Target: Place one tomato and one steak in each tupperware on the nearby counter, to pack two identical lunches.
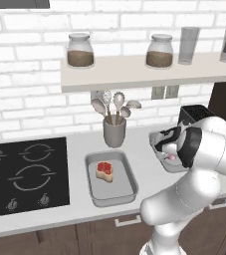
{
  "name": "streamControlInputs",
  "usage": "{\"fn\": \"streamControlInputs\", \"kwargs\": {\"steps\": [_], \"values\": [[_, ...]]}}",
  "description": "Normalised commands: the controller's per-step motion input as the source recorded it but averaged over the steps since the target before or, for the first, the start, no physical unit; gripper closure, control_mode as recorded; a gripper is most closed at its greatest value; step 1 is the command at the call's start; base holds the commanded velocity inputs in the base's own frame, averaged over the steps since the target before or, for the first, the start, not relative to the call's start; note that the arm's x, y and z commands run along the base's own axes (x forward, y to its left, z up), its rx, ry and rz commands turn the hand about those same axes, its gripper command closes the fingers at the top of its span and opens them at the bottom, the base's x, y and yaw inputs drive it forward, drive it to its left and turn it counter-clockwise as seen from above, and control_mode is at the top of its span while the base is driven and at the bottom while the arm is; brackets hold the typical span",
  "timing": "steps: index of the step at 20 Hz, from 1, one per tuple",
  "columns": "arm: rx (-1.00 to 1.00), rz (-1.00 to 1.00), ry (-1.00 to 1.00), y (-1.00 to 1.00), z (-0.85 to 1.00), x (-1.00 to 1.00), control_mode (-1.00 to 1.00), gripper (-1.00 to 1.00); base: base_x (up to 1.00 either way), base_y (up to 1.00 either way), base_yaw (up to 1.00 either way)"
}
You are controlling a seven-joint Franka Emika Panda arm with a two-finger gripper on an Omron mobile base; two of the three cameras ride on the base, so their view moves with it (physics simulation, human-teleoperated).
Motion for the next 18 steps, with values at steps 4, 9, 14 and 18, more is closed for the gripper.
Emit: {"fn": "streamControlInputs", "kwargs": {"steps": [4,9,14,18], "values": [[0.00,0.00,0.00,0.01,-0.28,0.19,-1.00,-1.00,0.00,0.00,0.00],[0.00,-0.01,-0.01,0.00,0.09,0.01,-1.00,-1.00,0.00,0.00,0.00],[0.00,-0.01,0.00,0.01,0.30,0.00,-1.00,-1.00,0.00,0.00,0.00],[0.00,0.00,0.00,0.08,0.46,-0.03,-1.00,-1.00,0.00,0.00,0.00]]}}
